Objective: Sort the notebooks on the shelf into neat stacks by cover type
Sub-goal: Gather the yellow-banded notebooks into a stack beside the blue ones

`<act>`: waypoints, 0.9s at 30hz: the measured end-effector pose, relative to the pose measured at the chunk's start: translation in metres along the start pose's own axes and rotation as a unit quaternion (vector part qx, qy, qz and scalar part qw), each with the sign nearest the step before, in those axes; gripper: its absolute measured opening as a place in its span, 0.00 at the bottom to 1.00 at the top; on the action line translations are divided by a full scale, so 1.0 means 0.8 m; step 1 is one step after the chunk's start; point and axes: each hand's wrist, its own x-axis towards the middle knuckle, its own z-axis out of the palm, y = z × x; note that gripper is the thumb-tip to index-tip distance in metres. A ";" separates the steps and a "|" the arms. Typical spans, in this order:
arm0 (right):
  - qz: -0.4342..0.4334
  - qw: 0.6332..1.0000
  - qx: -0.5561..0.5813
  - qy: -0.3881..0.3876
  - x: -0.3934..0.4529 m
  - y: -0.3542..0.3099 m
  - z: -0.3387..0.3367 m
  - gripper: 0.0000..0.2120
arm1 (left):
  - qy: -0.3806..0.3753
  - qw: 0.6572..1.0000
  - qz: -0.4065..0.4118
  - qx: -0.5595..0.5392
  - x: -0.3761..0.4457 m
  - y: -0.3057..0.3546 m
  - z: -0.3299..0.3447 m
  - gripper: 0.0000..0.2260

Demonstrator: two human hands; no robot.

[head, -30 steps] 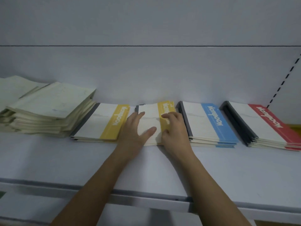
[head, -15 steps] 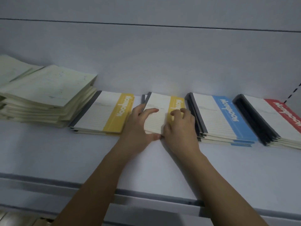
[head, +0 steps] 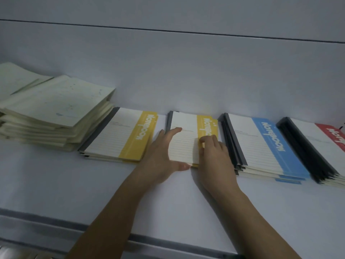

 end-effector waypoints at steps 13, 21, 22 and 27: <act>-0.041 0.992 -0.101 0.068 -0.013 -0.031 -0.018 0.16 | 0.044 0.983 0.113 0.140 -0.043 0.019 -0.016 0.30; -0.155 0.987 -0.039 -0.004 -0.021 -0.172 0.015 0.29 | 0.149 0.952 0.184 0.193 -0.055 -0.041 -0.209 0.17; -0.168 0.984 -0.057 -0.030 -0.016 -0.196 0.025 0.36 | 0.138 0.955 0.165 0.206 -0.047 -0.051 -0.234 0.16; -0.124 0.969 -0.131 -0.166 0.021 -0.237 0.071 0.44 | 0.057 0.943 0.096 0.315 -0.008 -0.098 -0.302 0.21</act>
